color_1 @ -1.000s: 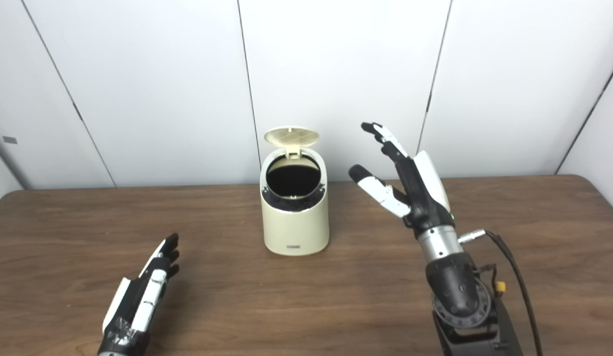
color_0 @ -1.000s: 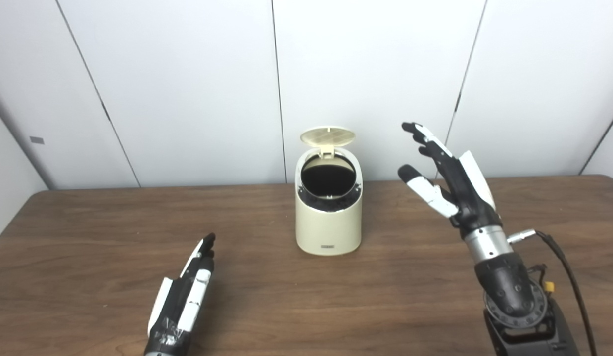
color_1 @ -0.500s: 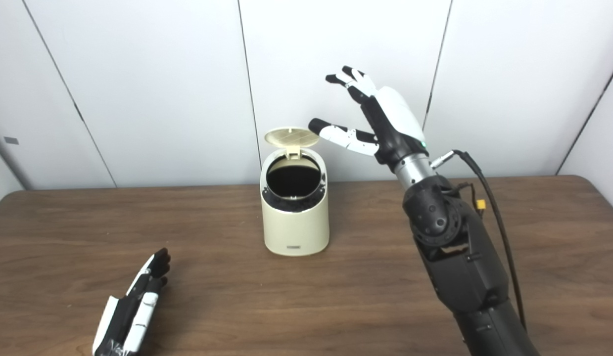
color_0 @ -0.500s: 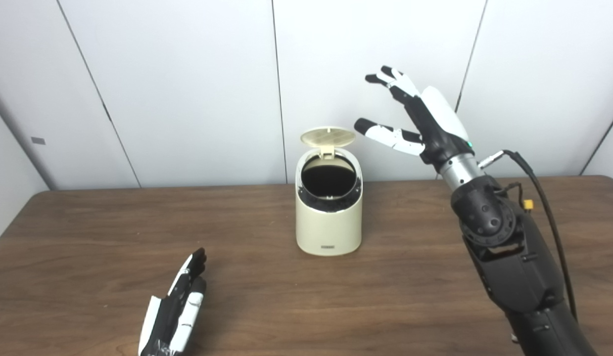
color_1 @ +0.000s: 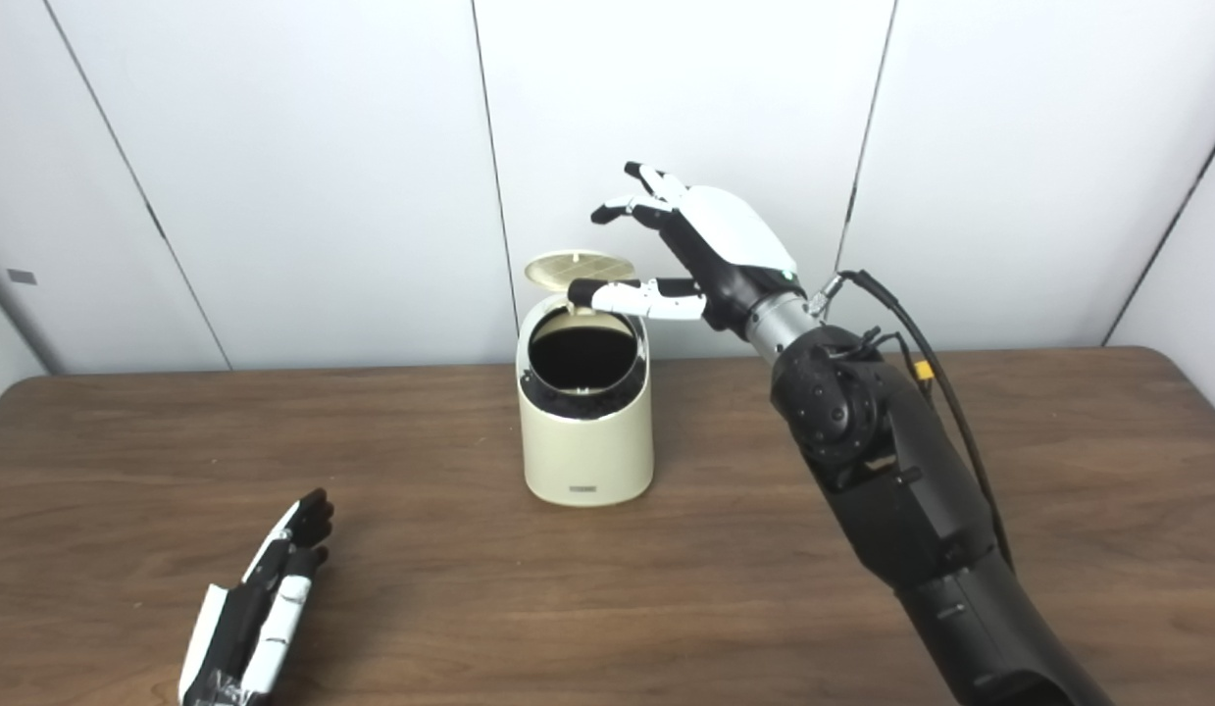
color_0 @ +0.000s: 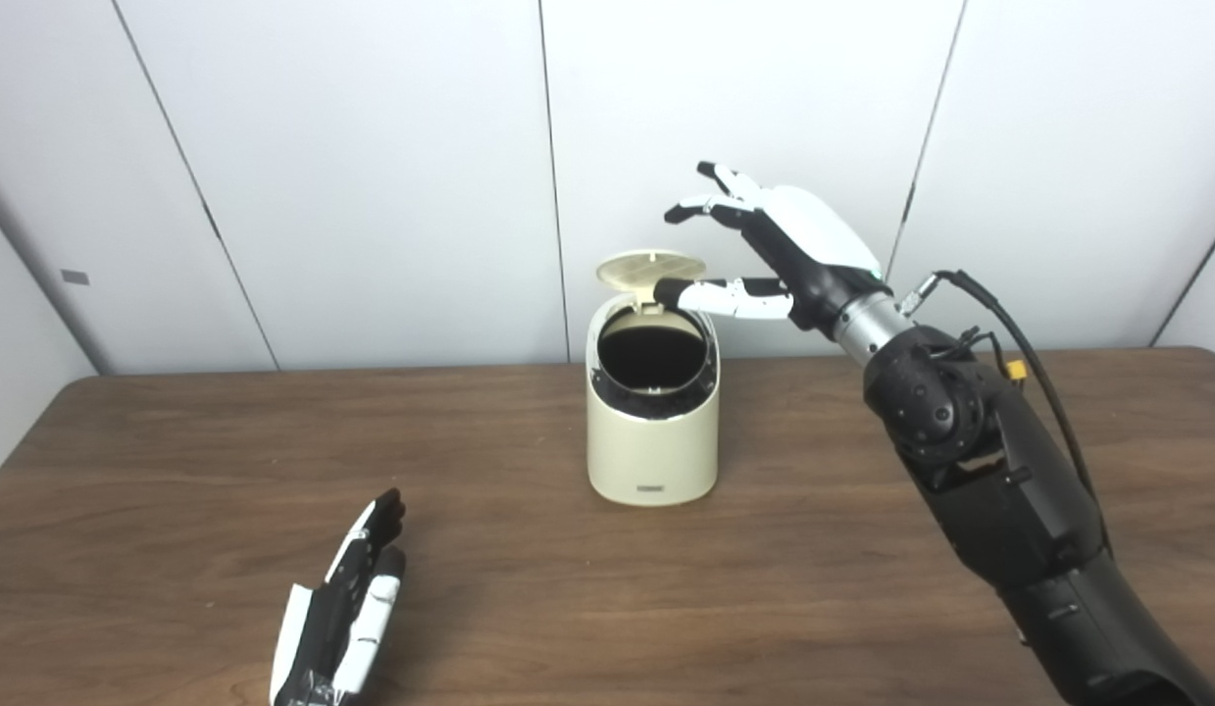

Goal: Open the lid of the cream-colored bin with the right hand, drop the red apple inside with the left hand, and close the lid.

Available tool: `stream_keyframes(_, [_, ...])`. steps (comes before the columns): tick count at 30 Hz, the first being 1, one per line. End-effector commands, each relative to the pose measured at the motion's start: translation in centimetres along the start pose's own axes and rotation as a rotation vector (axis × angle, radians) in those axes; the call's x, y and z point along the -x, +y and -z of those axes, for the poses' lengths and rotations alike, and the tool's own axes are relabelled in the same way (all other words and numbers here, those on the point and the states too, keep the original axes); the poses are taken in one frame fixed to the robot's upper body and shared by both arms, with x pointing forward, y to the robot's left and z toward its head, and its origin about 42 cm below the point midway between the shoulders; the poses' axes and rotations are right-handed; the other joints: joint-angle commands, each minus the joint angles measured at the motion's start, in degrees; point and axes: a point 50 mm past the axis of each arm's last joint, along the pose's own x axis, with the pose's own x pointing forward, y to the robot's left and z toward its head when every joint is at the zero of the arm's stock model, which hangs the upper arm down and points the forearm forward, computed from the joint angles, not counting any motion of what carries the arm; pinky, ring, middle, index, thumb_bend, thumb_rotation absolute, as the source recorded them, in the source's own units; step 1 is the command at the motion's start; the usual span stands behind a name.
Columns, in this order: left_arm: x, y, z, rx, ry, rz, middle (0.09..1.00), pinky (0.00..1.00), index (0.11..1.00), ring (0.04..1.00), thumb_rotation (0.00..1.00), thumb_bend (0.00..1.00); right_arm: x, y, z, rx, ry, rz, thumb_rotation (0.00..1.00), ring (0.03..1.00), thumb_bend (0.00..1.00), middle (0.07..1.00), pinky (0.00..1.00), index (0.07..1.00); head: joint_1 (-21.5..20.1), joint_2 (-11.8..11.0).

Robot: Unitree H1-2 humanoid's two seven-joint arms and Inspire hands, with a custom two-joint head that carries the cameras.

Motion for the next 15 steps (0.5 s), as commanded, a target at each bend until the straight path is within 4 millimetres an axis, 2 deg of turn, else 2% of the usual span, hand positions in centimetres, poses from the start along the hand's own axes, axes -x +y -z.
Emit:
stream_keyframes(1, [0.1,-0.8,0.1,0.025,0.01,-0.002,0.928,0.92,0.949,0.933,0.87,0.62,-0.7,-2.6,-1.4,0.046,-0.059,0.059,0.88,1.0,0.64,1.0,0.94,0.79,0.2,0.2])
stream_keyframes(7, [0.1,-1.1,0.1,0.022,0.022,0.005,0.918,0.93,0.937,0.931,0.86,0.57,-0.1,-2.1,-1.1,0.079,-0.045,0.025,0.89,1.0,0.62,1.0,0.94,0.777,0.6,0.4])
stream_keyframes(9, [0.1,-1.1,0.1,0.014,0.028,-0.002,0.908,0.9,0.925,0.914,0.88,0.58,0.2,-1.9,-1.1,0.081,-0.042,0.017,0.89,1.0,0.62,1.0,0.94,0.778,0.5,0.5])
stream_keyframes(15, [0.0,-1.1,0.0,0.028,0.046,-0.01,0.914,0.92,0.927,0.927,0.87,0.58,0.8,-1.4,-1.0,0.083,-0.033,-0.014,0.89,1.0,0.63,1.0,0.95,0.781,0.5,0.8])
